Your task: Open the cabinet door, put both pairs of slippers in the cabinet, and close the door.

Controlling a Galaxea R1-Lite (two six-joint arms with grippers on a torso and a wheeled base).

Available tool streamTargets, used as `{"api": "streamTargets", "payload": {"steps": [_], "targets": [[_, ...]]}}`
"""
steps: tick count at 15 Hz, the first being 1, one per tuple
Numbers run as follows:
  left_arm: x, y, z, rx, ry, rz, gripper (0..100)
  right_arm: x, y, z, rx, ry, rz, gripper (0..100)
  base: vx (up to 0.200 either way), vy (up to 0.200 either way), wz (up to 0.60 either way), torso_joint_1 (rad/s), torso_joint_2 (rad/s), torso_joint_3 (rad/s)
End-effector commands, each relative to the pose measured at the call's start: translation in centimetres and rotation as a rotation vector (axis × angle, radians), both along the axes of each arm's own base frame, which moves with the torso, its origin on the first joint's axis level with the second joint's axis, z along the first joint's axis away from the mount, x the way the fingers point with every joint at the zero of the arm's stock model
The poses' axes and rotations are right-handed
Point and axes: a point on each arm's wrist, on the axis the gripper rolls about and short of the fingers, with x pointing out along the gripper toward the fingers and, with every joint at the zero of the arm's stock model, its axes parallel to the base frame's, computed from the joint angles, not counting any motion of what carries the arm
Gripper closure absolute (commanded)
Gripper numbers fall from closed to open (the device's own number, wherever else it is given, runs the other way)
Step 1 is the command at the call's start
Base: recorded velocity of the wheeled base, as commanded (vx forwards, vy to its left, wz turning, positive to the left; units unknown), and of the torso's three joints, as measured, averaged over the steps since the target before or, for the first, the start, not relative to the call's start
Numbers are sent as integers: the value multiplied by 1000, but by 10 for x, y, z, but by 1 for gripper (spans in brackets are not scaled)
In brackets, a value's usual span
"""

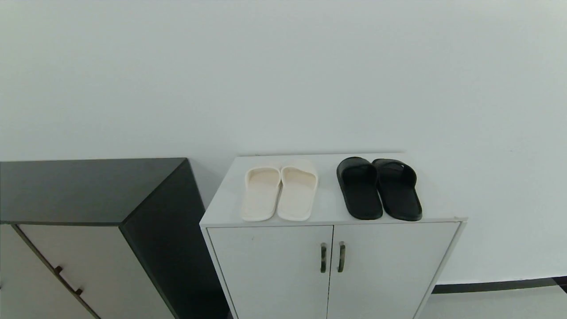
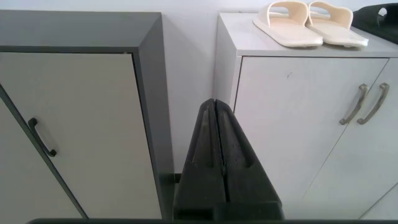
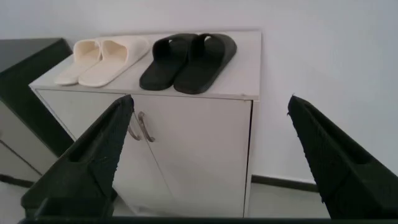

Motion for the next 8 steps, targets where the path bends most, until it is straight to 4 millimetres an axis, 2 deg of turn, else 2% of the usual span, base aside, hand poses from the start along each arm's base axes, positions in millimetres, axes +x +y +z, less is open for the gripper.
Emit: {"api": "streamTargets", "payload": {"steps": [1,2,3,4,6,8], "targets": [[0,0,0,-1,-1,3,100,69,24,14,-27,174,43,0,0,0,0,0,0,0],[0,0,0,-1,-1,1,100,73,29,15,-23,183,36,0,0,0,0,0,0,0],[0,0,0,-1,1,3,100,83,57,22,-11,210,32,0,0,0,0,0,0,0],[0,0,0,-1,1,1,100,90,76,24,-14,228,22,0,0,0,0,0,0,0],[0,0,0,-1,1,1,100,104,106,28,-16,235,15,0,0,0,0,0,0,0],[0,0,0,-2,1,1,100,127,126,26,-4,258,-3,0,0,0,0,0,0,0]]}}
